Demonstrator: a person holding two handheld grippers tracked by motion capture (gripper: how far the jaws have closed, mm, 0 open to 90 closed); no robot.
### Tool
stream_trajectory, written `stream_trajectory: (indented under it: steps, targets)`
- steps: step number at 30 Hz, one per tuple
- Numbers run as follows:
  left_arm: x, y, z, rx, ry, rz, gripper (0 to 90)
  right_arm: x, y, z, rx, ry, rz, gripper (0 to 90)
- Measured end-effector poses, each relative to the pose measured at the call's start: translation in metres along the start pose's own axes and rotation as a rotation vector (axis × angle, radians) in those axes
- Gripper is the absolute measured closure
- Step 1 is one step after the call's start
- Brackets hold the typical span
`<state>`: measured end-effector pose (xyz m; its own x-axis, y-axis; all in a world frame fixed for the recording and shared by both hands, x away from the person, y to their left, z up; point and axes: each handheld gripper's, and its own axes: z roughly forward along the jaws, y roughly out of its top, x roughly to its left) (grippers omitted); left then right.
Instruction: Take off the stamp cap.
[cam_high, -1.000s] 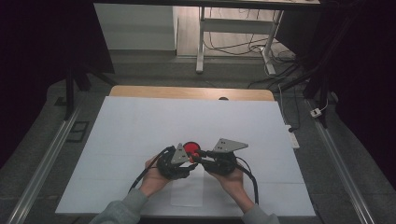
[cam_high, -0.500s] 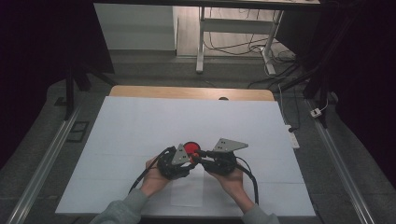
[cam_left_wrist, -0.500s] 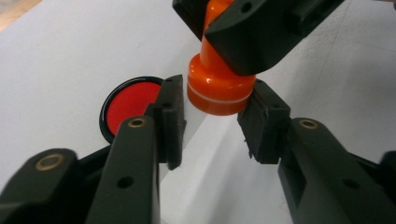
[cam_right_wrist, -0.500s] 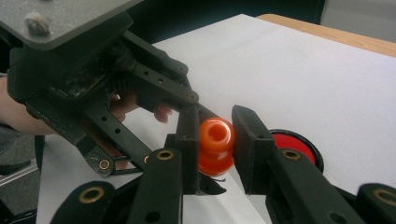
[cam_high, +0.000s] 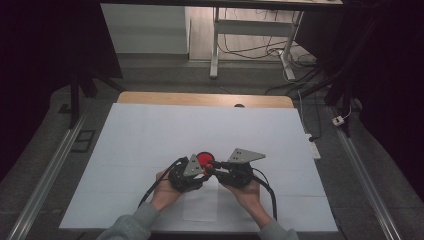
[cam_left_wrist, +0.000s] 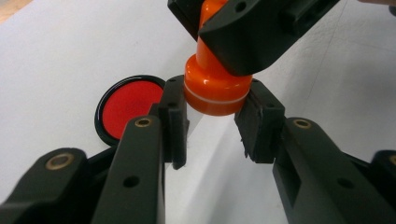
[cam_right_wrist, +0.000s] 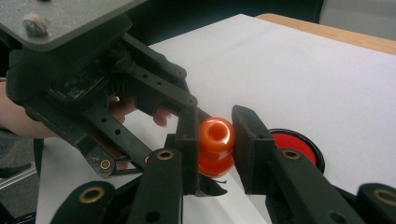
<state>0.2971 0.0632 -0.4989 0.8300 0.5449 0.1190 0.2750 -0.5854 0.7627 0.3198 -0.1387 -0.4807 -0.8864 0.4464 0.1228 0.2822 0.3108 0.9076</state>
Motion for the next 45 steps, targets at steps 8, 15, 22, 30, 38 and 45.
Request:
stream_trajectory:
  steps: [8, 15, 22, 30, 38, 45]
  targets:
    - [-0.0001, -0.0004, 0.0005, 0.001, -0.002, 0.002, 64.6, -0.0001, -0.0005, -0.0002, 0.000, 0.001, -0.012, 72.0]
    - [-0.0002, -0.0005, 0.0007, -0.006, -0.006, -0.006, 64.2, -0.0002, -0.0007, -0.0005, -0.001, 0.000, -0.014, 72.0]
    - [0.0001, -0.0008, 0.0008, -0.009, -0.011, -0.009, 64.3, 0.0001, -0.0008, -0.0007, -0.003, 0.001, -0.014, 72.0]
    - [-0.0008, -0.0022, 0.0016, 0.001, -0.006, -0.007, 65.0, 0.0014, -0.0019, 0.0007, 0.003, -0.007, -0.025, 72.1]
    - [-0.0005, -0.0037, 0.0023, 0.004, -0.011, -0.015, 65.2, 0.0028, -0.0026, 0.0017, 0.001, -0.017, -0.027, 72.5]
    - [-0.0010, -0.0042, 0.0025, 0.007, -0.010, -0.014, 65.3, 0.0028, -0.0029, 0.0019, 0.000, -0.014, -0.013, 72.6]
